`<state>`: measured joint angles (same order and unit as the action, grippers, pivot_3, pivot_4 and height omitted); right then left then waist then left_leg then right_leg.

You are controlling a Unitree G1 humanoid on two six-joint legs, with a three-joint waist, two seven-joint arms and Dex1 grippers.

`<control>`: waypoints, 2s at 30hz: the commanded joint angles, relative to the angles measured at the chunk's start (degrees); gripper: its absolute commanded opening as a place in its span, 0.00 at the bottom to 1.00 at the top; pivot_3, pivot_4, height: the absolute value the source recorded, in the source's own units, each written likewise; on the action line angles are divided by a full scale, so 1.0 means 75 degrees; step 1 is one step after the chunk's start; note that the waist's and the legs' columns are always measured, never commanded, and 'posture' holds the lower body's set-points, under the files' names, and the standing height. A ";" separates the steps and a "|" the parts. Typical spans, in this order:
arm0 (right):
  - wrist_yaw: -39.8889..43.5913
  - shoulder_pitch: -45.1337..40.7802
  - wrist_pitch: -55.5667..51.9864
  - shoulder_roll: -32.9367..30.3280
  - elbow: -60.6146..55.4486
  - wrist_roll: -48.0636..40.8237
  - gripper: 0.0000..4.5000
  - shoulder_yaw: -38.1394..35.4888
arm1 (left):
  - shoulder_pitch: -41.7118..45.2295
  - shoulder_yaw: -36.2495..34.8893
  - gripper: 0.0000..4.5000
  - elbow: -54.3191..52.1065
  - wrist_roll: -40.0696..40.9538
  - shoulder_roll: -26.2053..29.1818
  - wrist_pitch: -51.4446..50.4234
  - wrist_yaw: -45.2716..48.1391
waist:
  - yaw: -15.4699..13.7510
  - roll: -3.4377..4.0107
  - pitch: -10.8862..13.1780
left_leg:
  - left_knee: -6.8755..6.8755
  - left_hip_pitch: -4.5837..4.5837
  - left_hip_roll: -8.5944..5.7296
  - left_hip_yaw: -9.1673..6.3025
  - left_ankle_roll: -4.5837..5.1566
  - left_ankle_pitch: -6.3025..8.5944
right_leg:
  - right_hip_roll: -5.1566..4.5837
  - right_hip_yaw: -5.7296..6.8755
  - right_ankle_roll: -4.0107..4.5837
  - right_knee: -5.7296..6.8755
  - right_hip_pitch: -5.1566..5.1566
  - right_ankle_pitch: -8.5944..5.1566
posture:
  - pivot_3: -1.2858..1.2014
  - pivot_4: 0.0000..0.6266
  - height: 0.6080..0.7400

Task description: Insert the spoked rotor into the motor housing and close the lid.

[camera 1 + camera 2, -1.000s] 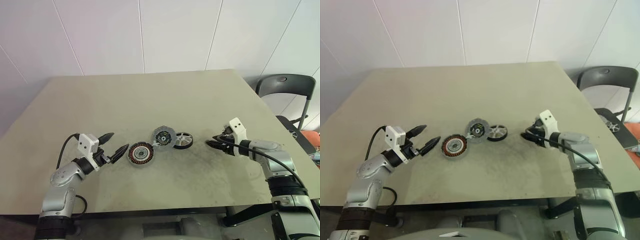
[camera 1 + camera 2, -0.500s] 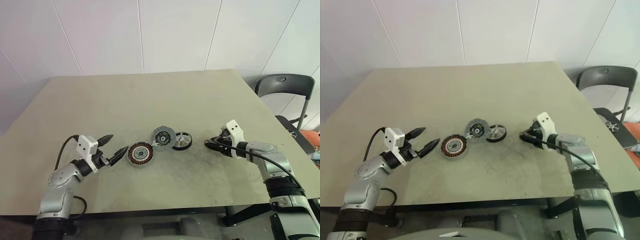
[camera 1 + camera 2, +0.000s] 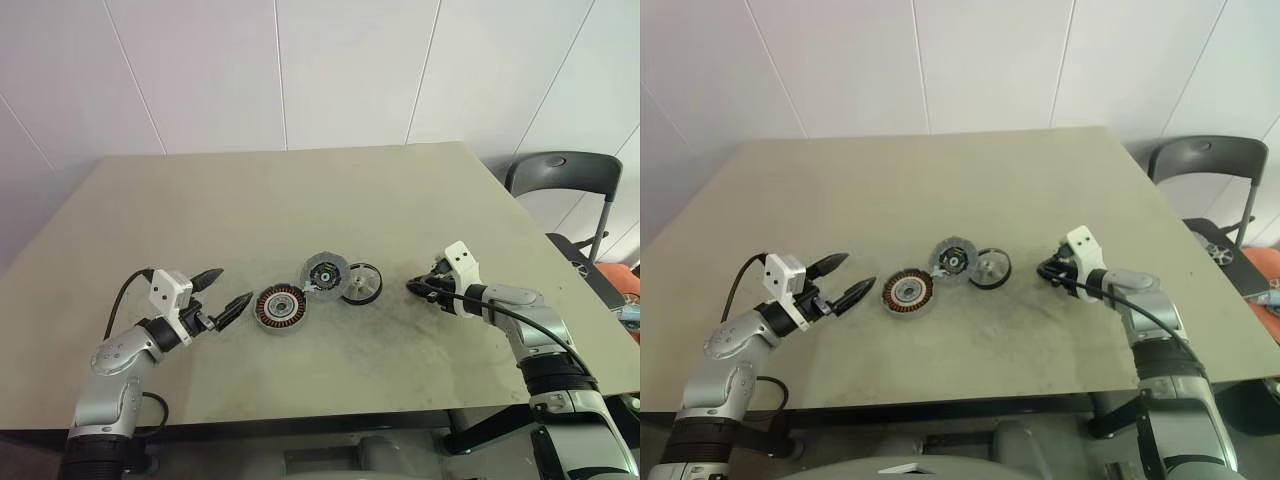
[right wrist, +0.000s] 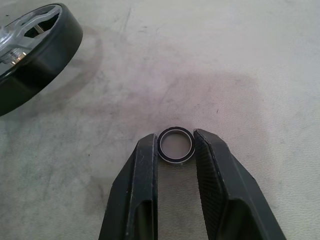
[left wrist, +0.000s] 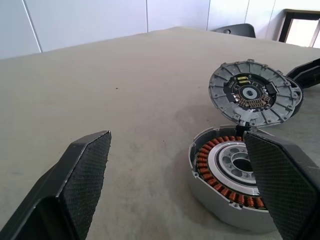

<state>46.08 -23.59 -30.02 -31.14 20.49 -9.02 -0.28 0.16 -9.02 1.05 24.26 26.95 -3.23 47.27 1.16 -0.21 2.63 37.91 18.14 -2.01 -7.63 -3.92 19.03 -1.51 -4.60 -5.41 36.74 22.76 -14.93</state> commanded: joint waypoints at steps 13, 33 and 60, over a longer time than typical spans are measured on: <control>-0.0740 -0.1835 -0.0791 0.1814 -0.2018 -0.1900 0.15 -0.0641 | 0.0229 -0.0519 1.00 0.0094 0.0048 0.0338 0.0171 0.0035 | -0.0016 0.0031 0.0019 | 0.0002 0.0039 -0.0001 -0.0011 -0.0001 0.0000 | -0.0003 0.0003 0.0000 0.0041 0.0065 0.0002 | 0.52 0.00 1.00; 0.0795 -0.2553 -0.1417 0.2049 -0.2209 -0.0568 0.15 0.3724 | -0.0154 -0.0746 1.00 -0.0354 0.0183 0.0345 0.0147 0.0027 | -0.0019 0.0024 0.0014 | -0.0012 0.0047 -0.0004 -0.0028 -0.0002 0.0000 | -0.0014 0.0022 0.0000 0.0032 0.0073 0.0000 | 0.52 0.00 1.00; 0.0846 -0.2394 -0.0769 0.2710 -0.0795 0.0290 0.15 0.3744 | -0.0302 -0.0693 1.00 -0.0718 0.0261 0.0325 -0.0067 -0.0083 | -0.0001 0.0027 0.0017 | -0.0013 0.0047 -0.0004 -0.0027 -0.0003 0.0000 | -0.0012 0.0022 0.0000 0.0034 0.0074 0.0000 | 0.52 0.00 1.00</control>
<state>52.15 -40.94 -36.29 -11.27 15.48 -6.97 28.75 -2.50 -12.94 -2.40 25.53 28.67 -3.63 46.99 1.15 -0.01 2.75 37.81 18.49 -2.05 -7.83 -3.94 19.03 -1.61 -4.44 -5.41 37.00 23.32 -14.93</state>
